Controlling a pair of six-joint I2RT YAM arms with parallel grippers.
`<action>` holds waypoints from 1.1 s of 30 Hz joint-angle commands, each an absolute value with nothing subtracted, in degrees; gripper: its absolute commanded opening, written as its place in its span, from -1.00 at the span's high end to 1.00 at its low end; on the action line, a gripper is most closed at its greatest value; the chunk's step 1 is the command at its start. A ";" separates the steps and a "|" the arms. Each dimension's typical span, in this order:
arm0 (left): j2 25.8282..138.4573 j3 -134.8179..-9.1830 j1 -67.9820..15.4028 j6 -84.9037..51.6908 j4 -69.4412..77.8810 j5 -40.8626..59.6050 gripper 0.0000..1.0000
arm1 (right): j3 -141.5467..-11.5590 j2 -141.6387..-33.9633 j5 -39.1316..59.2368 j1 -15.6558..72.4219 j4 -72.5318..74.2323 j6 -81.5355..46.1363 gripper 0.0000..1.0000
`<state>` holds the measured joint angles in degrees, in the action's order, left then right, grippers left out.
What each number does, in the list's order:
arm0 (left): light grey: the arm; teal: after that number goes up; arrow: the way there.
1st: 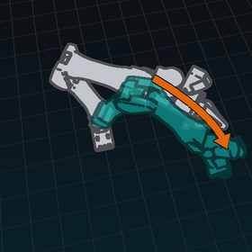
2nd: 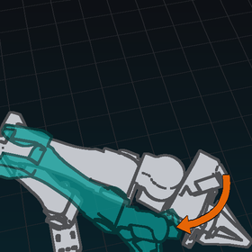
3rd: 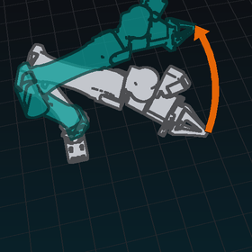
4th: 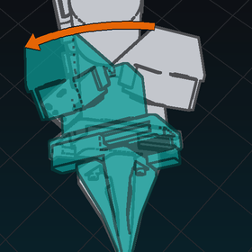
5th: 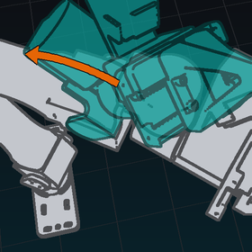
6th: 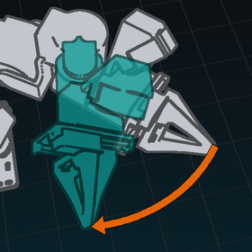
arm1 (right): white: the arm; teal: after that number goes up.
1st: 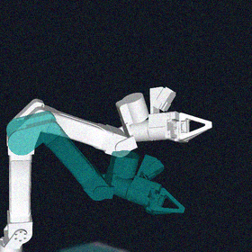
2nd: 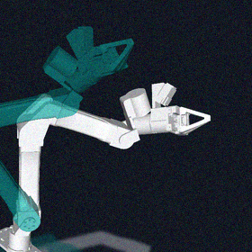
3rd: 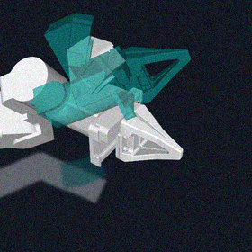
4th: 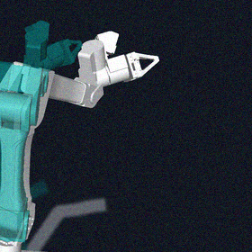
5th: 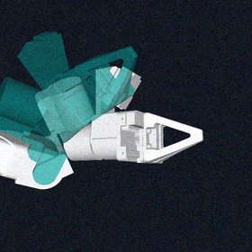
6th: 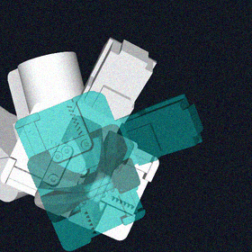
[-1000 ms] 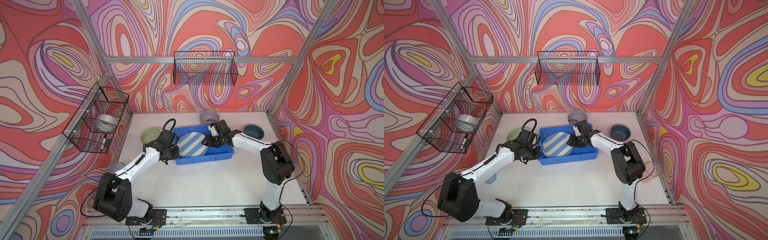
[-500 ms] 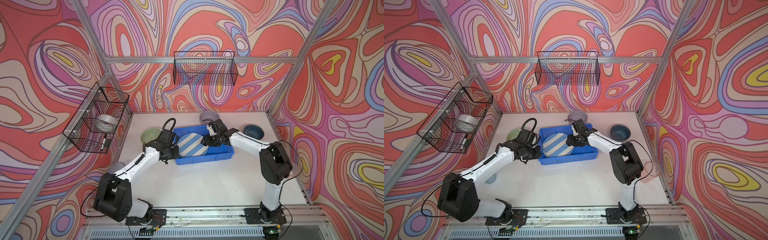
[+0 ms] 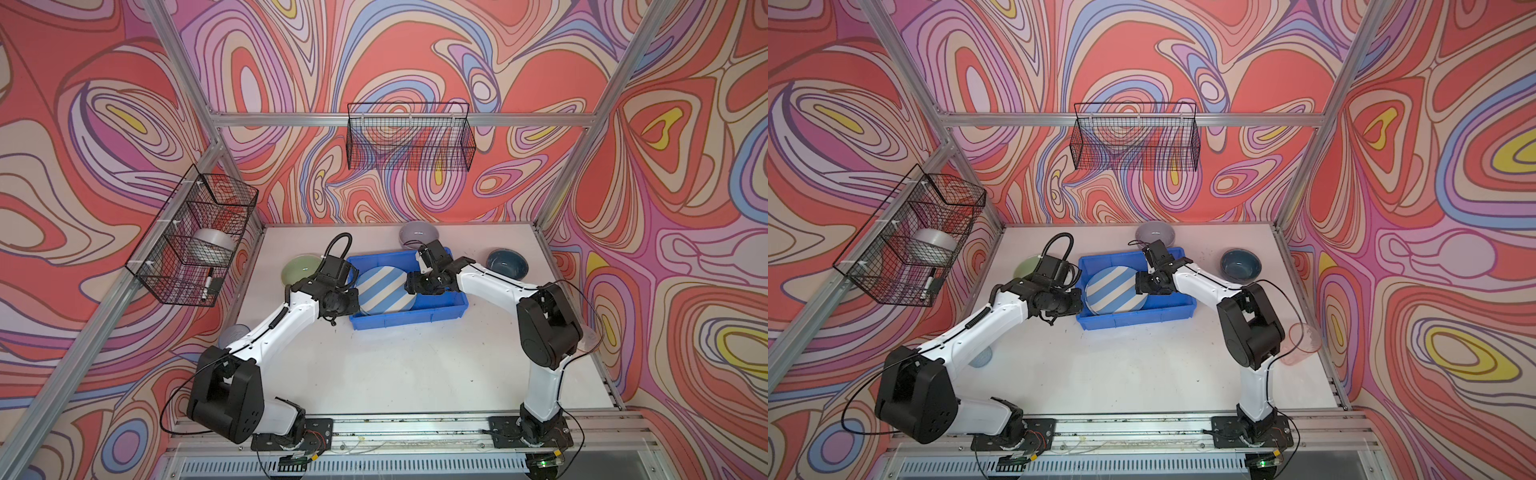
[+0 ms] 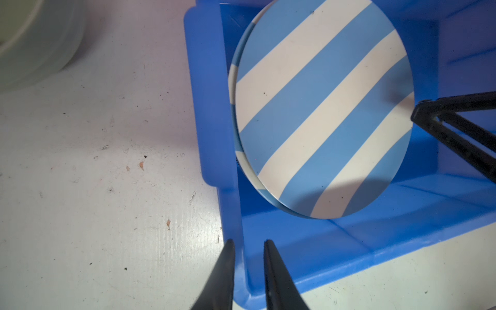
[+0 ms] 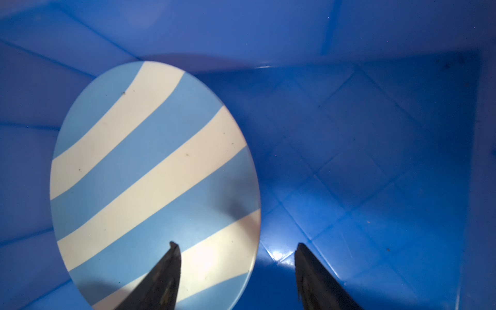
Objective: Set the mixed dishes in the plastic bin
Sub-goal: 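Lower the blue-striped plate onto the plates in the bin, then open both grippers and move the left gripper toward the green bowl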
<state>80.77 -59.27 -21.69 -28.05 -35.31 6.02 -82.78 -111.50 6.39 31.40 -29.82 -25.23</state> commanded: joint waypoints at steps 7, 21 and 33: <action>81.49 -60.38 -21.53 -27.42 -35.91 6.65 0.52 | -85.66 -115.21 7.59 32.76 -31.51 -24.14 -0.34; 81.56 -59.94 -21.53 -27.50 -35.66 7.08 0.52 | -85.43 -115.05 14.94 33.22 -29.09 -23.53 -0.34; 80.90 -62.87 -20.69 -27.07 -38.71 4.23 0.29 | -84.11 -112.58 16.71 33.13 -28.16 -22.86 -0.47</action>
<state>81.23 -60.66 -21.54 -28.01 -36.14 6.15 -84.42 -114.50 14.20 32.64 -30.09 -23.55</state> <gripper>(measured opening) 0.338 0.728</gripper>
